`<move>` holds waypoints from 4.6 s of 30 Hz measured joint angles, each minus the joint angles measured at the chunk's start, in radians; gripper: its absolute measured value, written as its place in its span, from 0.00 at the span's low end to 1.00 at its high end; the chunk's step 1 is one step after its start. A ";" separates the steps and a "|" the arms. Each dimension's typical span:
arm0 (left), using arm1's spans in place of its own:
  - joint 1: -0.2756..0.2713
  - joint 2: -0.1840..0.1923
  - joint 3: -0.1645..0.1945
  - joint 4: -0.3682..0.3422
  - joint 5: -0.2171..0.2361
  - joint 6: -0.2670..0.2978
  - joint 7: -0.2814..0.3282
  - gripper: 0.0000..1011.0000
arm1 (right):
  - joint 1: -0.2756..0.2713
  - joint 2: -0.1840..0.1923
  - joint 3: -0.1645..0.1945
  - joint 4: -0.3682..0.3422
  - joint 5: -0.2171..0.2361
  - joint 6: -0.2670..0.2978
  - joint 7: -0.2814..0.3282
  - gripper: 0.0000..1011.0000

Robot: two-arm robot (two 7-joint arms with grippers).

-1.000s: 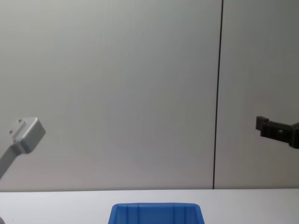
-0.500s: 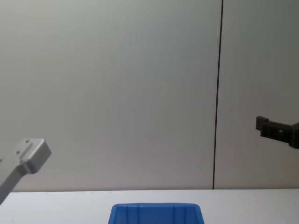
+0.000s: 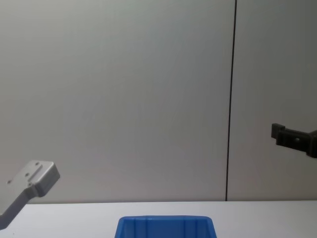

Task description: Pick up the two dolls from the table and place them into the box.

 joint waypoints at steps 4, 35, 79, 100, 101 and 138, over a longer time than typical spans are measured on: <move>-0.013 -0.005 0.001 0.024 0.022 0.002 -0.019 0.95 | 0.000 0.000 0.000 0.000 0.000 0.000 0.000 0.99; -0.059 -0.007 -0.009 0.056 0.147 -0.089 -0.102 0.36 | 0.000 0.000 0.000 0.000 0.000 0.000 0.000 0.99; -0.185 -0.065 -0.016 0.059 0.031 -0.417 -0.578 0.71 | 0.000 0.000 0.000 0.000 0.000 0.000 0.000 0.99; -0.199 -0.062 -0.011 0.092 0.067 -0.524 -0.631 0.99 | 0.000 0.000 0.000 0.000 0.000 0.000 0.000 0.99; -0.193 -0.058 -0.012 0.085 0.075 -0.531 -0.617 0.99 | 0.000 0.000 0.000 0.000 0.000 0.000 0.000 0.99; -0.068 0.019 -0.032 -0.048 0.371 -0.638 -0.116 0.99 | -0.036 0.001 0.025 -0.002 0.049 0.103 -0.135 0.99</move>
